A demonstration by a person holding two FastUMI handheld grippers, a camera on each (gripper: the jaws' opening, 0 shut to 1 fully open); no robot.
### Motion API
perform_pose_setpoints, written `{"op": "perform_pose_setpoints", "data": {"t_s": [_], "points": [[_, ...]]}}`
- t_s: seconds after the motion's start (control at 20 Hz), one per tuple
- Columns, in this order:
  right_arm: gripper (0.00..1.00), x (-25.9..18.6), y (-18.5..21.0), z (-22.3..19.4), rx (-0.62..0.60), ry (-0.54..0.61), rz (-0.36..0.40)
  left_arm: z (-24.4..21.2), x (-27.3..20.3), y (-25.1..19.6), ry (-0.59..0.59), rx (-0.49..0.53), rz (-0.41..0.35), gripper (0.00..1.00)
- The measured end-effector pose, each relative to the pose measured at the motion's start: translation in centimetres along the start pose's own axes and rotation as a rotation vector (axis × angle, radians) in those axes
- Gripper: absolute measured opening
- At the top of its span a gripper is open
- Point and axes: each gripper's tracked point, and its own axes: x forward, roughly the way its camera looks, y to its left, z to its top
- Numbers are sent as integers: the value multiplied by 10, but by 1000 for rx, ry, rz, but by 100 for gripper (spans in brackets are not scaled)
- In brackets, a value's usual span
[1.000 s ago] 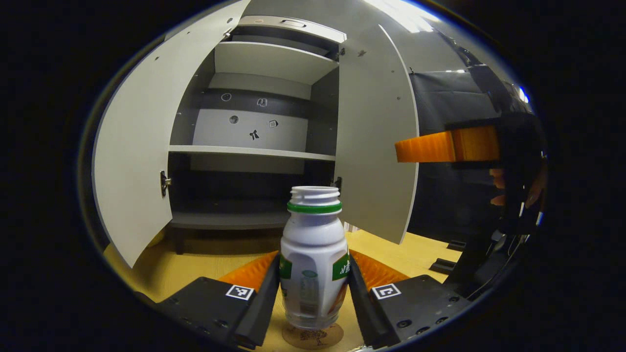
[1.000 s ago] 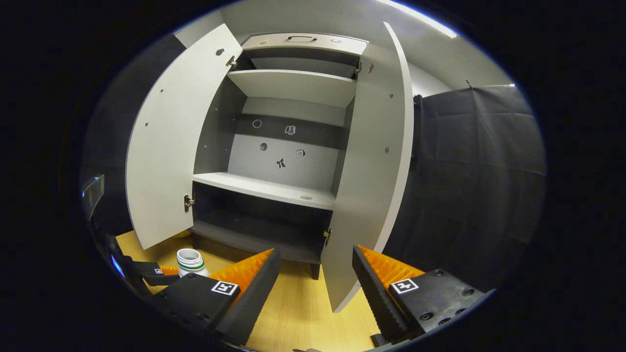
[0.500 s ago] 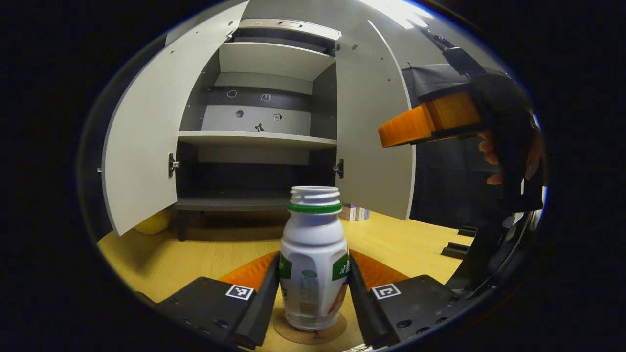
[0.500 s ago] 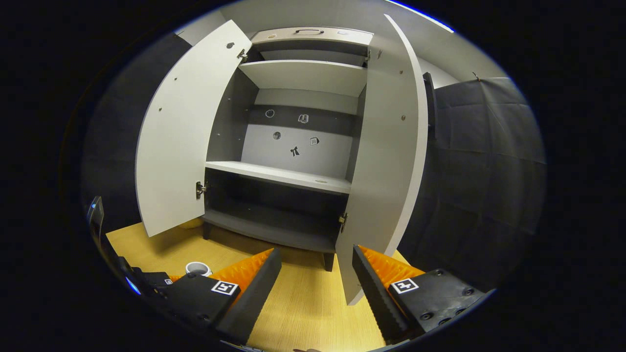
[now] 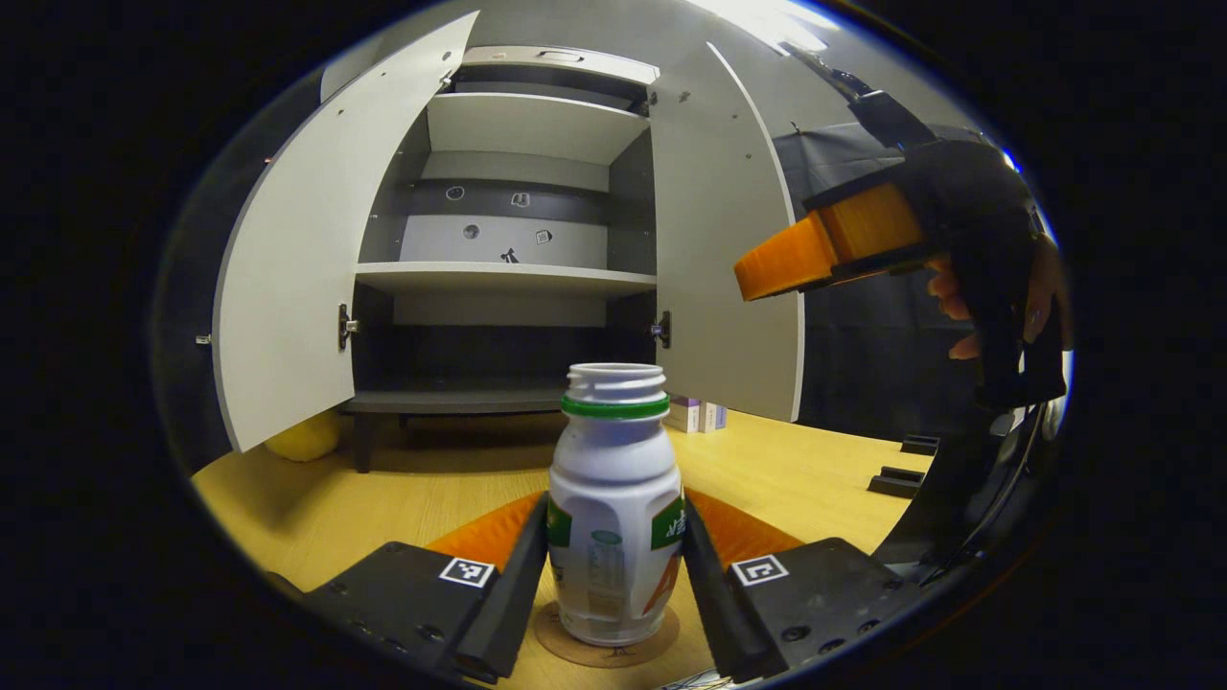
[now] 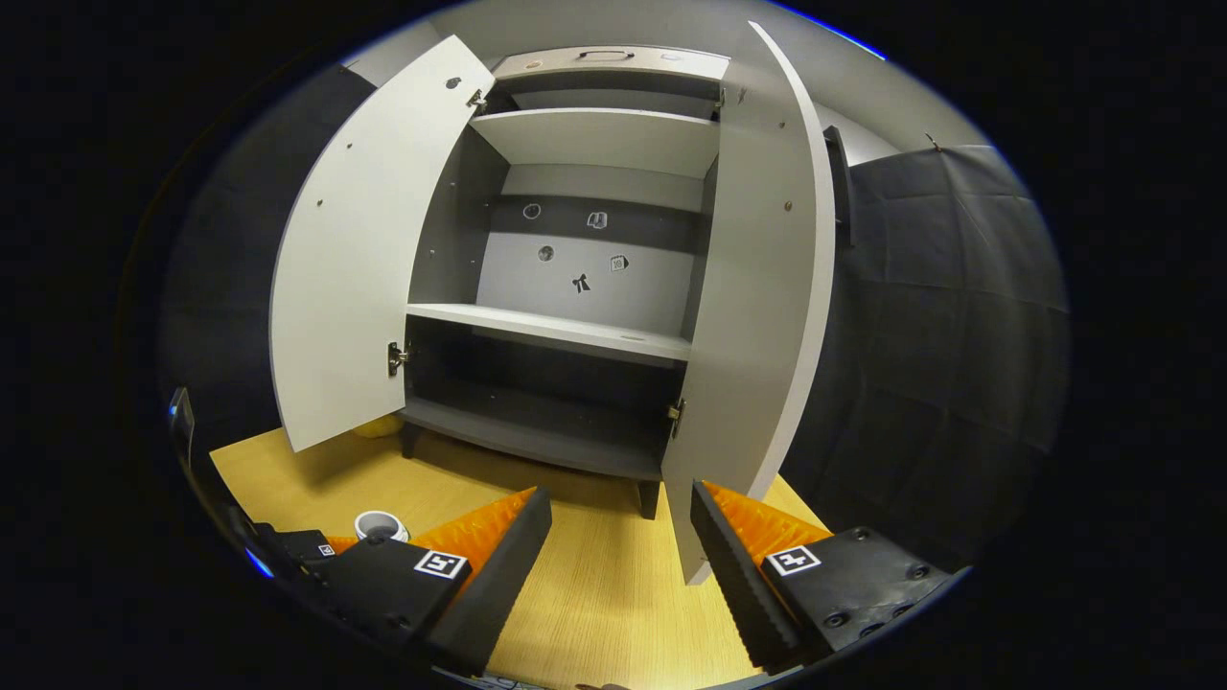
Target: Grasp the bottle in the cabinet with the left hand and place it on the coaster, then close the right door with the right hand and the left door with the left hand.
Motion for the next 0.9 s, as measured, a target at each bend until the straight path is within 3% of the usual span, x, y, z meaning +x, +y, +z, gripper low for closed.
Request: {"op": "perform_pose_setpoints", "data": {"t_s": [0.2, 0.4, 0.5, 0.9], "points": [[97, -3, 0, 4, -8, -11, -2, -4, 9, -4, 23, -6, -32, 80], [97, -4, 3, 4, -9, -5, 1, -6, 9, -7, 41, 13, -36, 95], [97, -4, 2, 5, -12, -3, 0, 3, 8, -9, 13, 30, -32, 95], [97, -28, -18, 53, 13, -23, -34, 109, 1, 8, -104, 21, -15, 95]]}}
